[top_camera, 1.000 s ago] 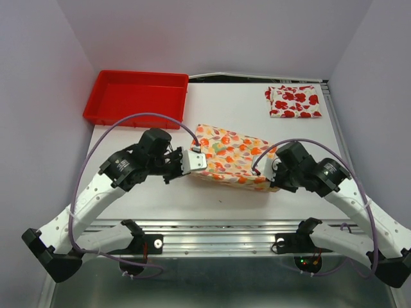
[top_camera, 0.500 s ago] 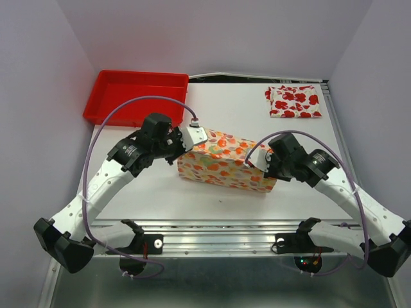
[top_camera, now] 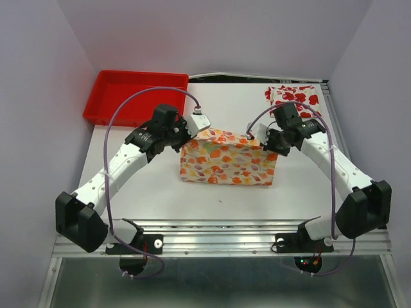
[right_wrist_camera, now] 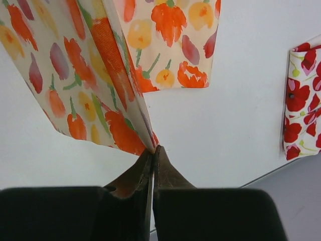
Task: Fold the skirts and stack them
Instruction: Fold the skirt
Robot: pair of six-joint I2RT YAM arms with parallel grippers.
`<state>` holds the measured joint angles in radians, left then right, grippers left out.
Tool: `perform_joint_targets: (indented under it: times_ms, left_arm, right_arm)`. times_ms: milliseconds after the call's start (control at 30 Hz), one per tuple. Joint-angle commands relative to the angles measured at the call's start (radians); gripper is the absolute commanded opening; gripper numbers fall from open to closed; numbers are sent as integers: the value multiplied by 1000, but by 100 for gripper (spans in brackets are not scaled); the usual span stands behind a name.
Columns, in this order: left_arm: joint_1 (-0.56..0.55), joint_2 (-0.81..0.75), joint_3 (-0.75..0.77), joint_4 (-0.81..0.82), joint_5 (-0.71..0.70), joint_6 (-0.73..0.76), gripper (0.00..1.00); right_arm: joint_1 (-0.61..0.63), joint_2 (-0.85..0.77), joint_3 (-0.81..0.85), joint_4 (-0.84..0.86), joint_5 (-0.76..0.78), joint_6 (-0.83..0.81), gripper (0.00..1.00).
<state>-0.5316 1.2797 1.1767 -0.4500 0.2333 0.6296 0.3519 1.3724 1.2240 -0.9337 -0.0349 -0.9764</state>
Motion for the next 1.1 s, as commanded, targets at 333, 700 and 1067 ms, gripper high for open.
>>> perform_joint_targets:
  times_ms: [333, 700, 1067]
  left_arm:
    - [62, 254, 101, 209, -72, -21, 0]
    - [116, 575, 219, 300, -72, -74, 0]
    - [136, 667, 434, 246, -57, -113, 42]
  right_arm:
    - [-157, 280, 167, 30, -86, -176, 1]
    - [-176, 574, 310, 128, -117, -111, 11]
    - [-176, 646, 498, 107, -80, 34, 62]
